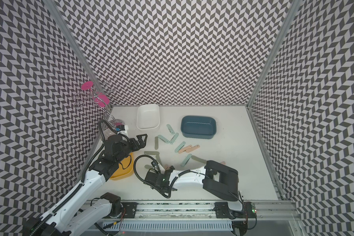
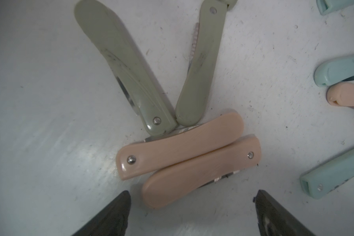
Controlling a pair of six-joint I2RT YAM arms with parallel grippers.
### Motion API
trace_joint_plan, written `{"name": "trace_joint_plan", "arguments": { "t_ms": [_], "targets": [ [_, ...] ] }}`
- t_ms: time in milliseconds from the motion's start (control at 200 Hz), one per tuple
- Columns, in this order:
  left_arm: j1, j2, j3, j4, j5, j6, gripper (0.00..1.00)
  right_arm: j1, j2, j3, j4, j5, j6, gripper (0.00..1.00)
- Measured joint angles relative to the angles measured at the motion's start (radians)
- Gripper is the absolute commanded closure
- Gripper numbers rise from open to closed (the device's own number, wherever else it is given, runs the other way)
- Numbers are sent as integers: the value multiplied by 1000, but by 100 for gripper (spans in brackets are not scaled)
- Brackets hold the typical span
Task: Place the fruit knives into the storage box by color
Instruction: Pick up the fruit knife from the center of the board.
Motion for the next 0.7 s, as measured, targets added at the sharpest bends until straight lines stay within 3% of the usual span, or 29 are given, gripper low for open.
{"name": "trace_joint_plan", "arguments": {
  "t_ms": [255, 701],
  "targets": [
    [0, -6, -6, -1, 5, -9, 0, -23, -2, -15, 26, 24, 13, 7],
    [0, -18, -6, -1, 23, -19, 0, -180, -171, -245, 120, -30, 37, 7]
  ]
}}
